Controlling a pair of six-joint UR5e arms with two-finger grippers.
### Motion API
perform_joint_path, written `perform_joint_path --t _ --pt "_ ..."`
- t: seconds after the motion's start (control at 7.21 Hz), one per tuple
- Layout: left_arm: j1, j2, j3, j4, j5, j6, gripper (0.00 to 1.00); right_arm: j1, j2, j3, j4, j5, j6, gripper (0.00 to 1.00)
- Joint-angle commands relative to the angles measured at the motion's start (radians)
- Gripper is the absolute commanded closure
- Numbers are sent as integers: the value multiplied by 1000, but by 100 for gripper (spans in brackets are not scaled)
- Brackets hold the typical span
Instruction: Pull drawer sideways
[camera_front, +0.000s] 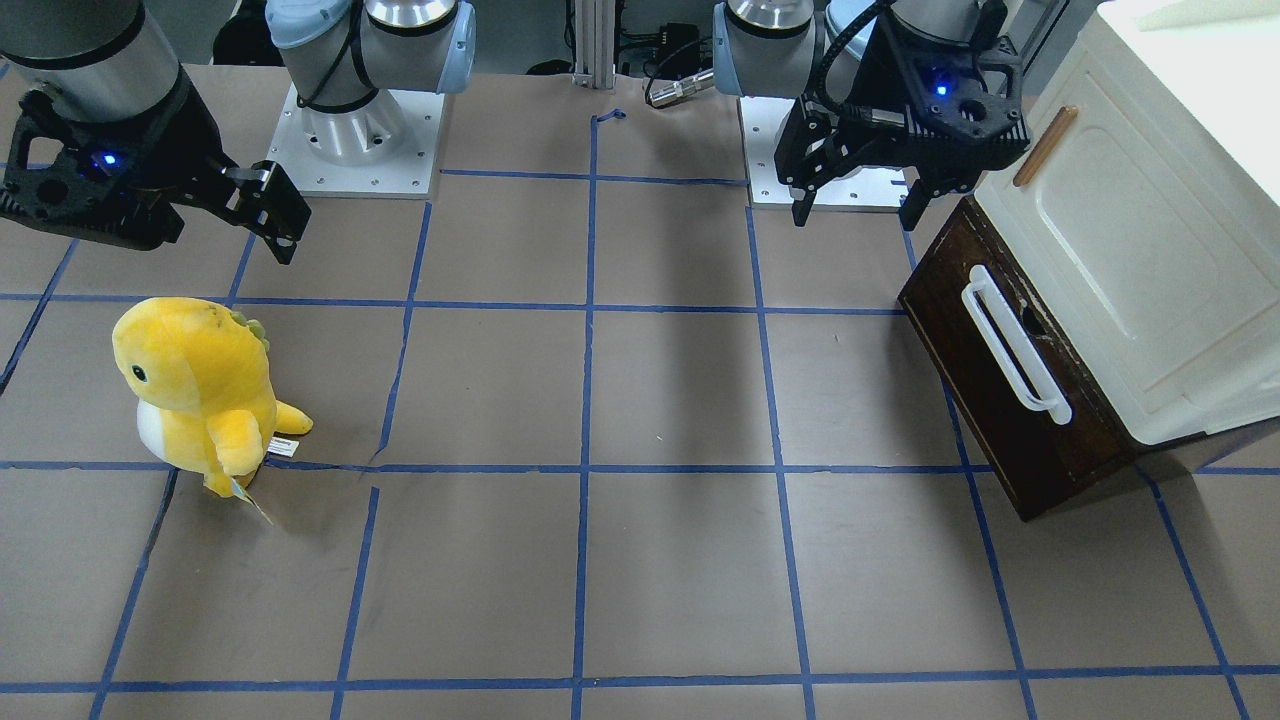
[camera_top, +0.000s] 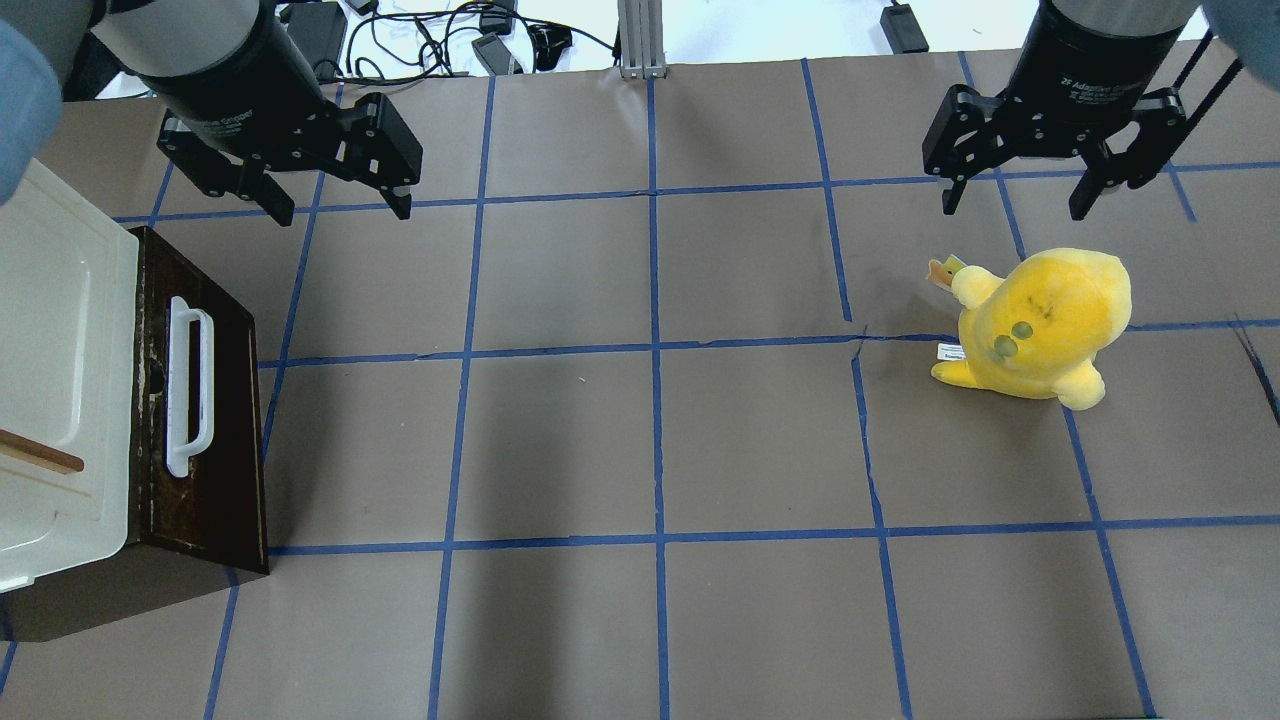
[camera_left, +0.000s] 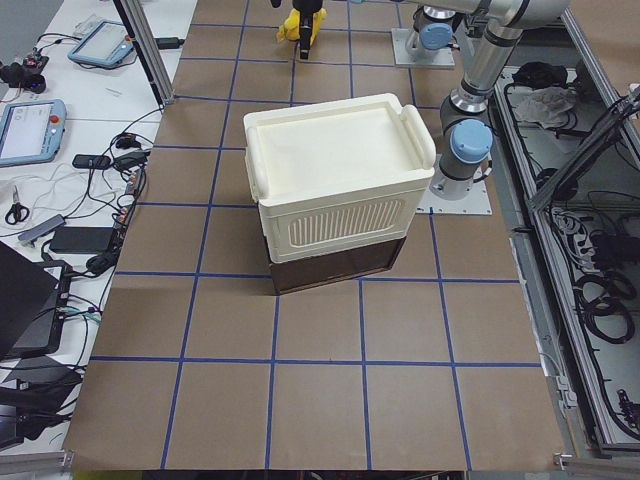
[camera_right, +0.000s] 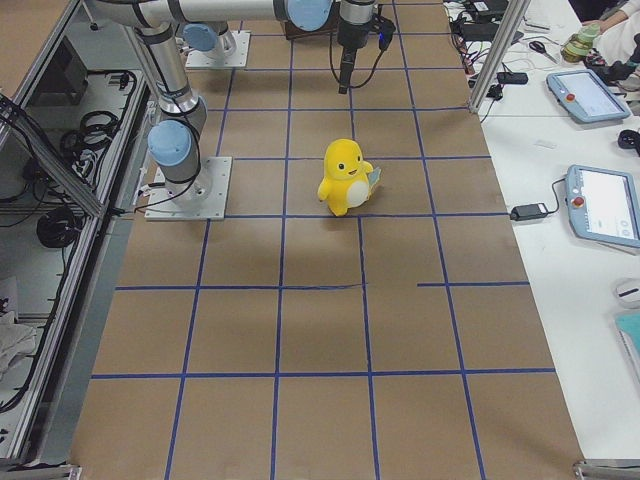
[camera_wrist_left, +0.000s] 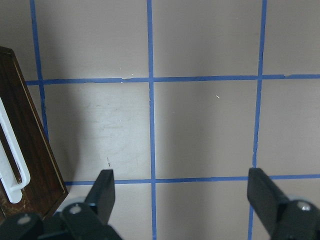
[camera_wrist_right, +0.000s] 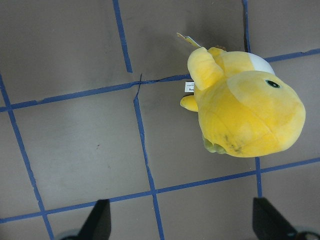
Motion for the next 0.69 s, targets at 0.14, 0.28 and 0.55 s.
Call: perform_joint_path --t 0.14,0.28,0.55 --pt "-1 6 -1 0 2 0 5 0 0 0 -1 0 0 0" --pt "-2 6 -1 0 2 0 3 0 0 0 1 0 0 0" --pt "-2 2 -4 0 3 0 2 0 0 0 -1 0 0 0"
